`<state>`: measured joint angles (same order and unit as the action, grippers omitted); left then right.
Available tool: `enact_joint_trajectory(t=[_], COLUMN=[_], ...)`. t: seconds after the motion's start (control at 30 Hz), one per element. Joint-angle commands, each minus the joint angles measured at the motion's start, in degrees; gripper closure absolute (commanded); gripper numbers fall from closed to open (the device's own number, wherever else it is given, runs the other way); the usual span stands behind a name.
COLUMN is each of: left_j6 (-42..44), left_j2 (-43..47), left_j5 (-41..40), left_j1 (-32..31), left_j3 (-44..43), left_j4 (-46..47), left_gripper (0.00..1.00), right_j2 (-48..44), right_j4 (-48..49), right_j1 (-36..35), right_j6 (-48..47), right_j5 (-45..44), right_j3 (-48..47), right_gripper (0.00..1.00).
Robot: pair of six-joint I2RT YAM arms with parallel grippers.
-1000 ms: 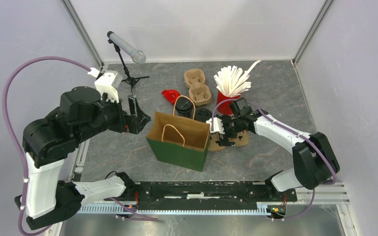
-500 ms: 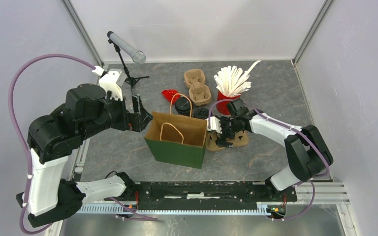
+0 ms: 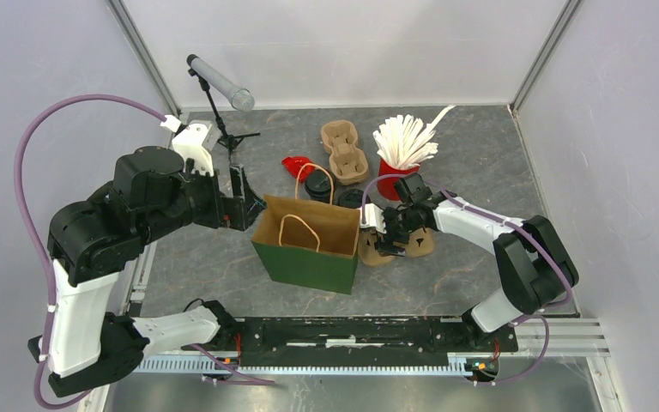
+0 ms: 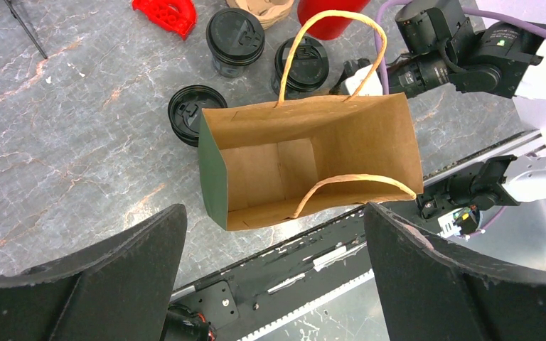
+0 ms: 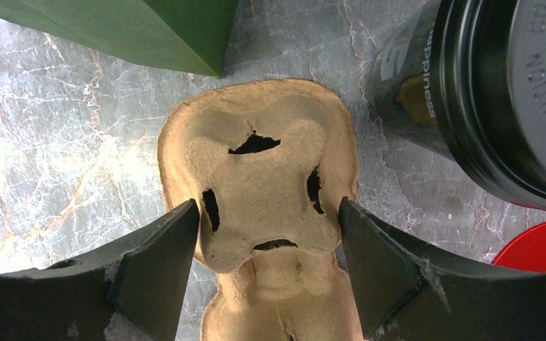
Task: Pack the takeout coffee
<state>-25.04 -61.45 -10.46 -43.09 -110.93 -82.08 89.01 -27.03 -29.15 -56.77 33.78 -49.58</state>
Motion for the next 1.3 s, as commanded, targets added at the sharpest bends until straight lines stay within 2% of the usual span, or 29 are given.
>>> enact_joint_trajectory(t=[0.0, 0.47, 0.87, 1.27], left_j6=[-0.60, -1.12, -3.55, -8.02], left_j2=[-0.08, -2.03, -10.52, -20.96], left_j5=[-0.82, 2.79, 18.59, 29.17], left_j1=[0.20, 0.20, 0.20, 0.18], left_j3=[-1.97, -4.58, -10.19, -14.22], left_j4=[2.93, 6.37, 11.84, 23.08], left_gripper=[0.00, 0.00, 0.13, 0.23], right_j2=[-1.38, -14.68, -31.24, -42.43], right_j4=[-0.21, -4.20, -5.77, -4.32], right_j1=[-0.21, 0.18, 1.16, 1.12], right_j6=[0.52, 3.00, 7.37, 10.80], right_j5=[-0.69, -5.44, -9.56, -10.50], right_j3=[-0.03, 1.51, 1.88, -5.79], right_gripper=[0.22, 0.28, 0.28, 0.27])
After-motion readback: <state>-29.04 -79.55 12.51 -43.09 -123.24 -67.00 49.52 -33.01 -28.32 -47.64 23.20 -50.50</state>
